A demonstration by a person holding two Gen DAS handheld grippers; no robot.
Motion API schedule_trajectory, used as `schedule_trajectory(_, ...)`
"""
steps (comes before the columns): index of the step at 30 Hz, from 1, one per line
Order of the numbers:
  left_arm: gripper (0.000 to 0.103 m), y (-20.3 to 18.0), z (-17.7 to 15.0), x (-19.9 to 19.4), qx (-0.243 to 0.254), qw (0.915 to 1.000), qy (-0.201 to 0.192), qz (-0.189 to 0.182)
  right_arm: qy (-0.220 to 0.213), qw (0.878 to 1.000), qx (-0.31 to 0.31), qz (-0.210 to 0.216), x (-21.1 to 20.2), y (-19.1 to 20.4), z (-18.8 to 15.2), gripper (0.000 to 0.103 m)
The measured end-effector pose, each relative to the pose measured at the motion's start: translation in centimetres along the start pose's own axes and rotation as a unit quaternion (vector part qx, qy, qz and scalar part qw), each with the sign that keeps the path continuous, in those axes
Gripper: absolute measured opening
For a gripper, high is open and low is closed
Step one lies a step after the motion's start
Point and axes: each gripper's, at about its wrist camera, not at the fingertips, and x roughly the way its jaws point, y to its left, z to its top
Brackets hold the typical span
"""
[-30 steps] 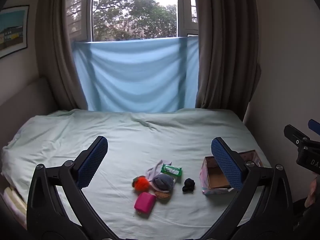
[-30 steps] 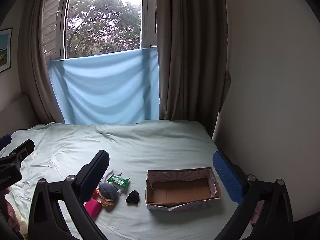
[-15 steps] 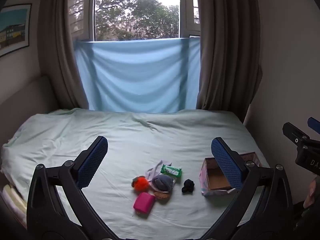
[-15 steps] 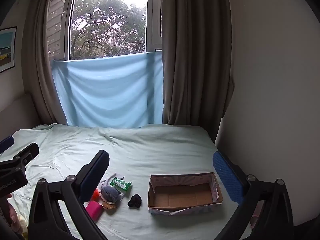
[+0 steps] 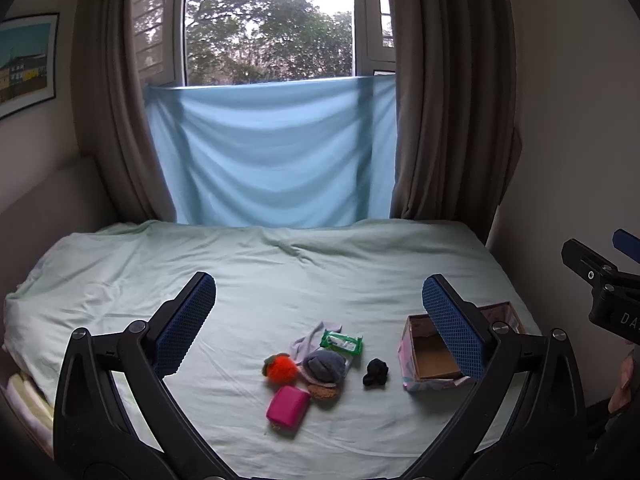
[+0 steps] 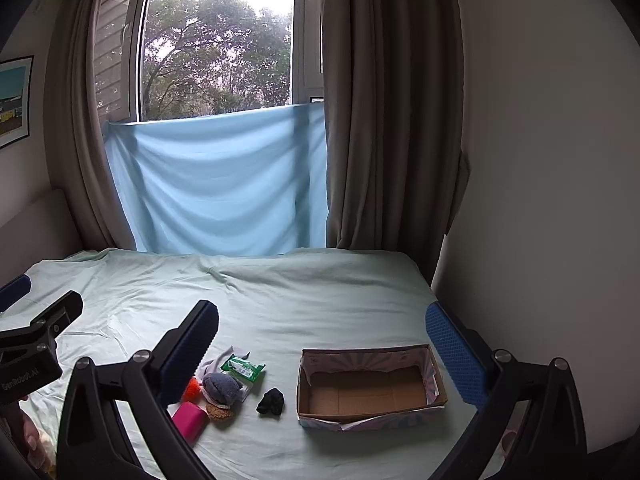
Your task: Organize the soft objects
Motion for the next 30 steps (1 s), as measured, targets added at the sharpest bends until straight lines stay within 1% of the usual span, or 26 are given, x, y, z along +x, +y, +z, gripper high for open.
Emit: schedule_trajectory(30,0.102,-0.14,-0.30,0.40,0.003,1.0000,0.005,-0.002,0.004,1.000,0.011,0.003,-0.04,0.07,-0.38,0.103)
